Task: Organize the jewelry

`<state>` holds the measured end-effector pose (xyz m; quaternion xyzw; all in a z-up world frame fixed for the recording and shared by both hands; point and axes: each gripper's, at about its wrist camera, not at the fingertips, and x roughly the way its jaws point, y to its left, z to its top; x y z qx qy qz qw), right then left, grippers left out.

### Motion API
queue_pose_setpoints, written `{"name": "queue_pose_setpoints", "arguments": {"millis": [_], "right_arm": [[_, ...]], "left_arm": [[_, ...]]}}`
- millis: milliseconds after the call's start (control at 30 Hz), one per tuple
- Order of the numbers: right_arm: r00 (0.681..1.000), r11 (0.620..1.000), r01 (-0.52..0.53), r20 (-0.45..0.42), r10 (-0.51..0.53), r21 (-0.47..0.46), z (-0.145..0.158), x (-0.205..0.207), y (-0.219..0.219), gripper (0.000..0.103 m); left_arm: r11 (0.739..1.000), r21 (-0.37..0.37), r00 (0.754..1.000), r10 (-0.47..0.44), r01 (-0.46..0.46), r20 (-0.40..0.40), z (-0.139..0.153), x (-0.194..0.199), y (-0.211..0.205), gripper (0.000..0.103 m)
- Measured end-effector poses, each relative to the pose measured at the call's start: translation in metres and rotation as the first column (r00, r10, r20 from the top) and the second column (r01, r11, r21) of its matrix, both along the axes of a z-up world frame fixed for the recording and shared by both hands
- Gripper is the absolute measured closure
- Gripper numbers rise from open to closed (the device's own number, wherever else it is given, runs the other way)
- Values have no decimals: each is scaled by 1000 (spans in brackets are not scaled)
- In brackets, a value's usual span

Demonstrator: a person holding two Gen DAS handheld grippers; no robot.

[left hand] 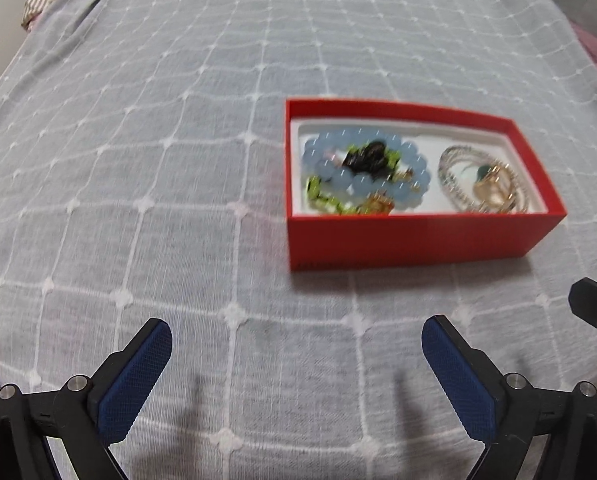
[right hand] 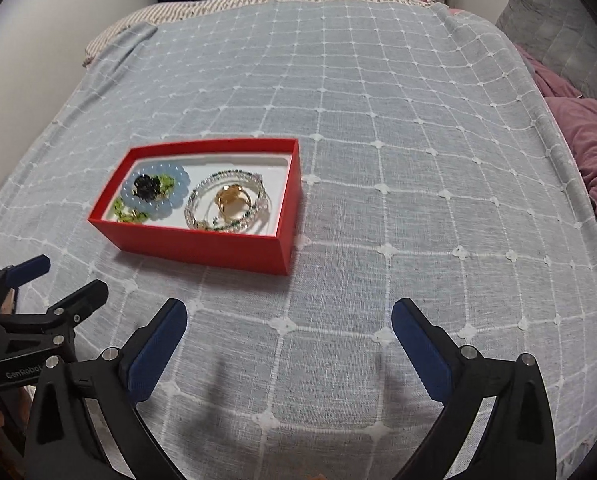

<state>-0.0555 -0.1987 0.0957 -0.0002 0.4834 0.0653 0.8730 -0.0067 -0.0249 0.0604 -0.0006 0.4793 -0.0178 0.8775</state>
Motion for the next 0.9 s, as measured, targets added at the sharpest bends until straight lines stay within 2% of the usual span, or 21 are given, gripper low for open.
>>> {"name": "queue_pose_setpoints", "arguments": {"millis": [333, 900], "right_arm": [[998, 998, -19, -60, 16, -65, -19, 2, 11, 0], [996, 997, -31, -82, 25, -72, -27, 4, 15, 0]], "left_arm": [[999, 9, 998, 44, -44, -50, -11, -1, 1, 1], [999, 30, 998, 32, -30, -53, -11, 1, -4, 1]]}}
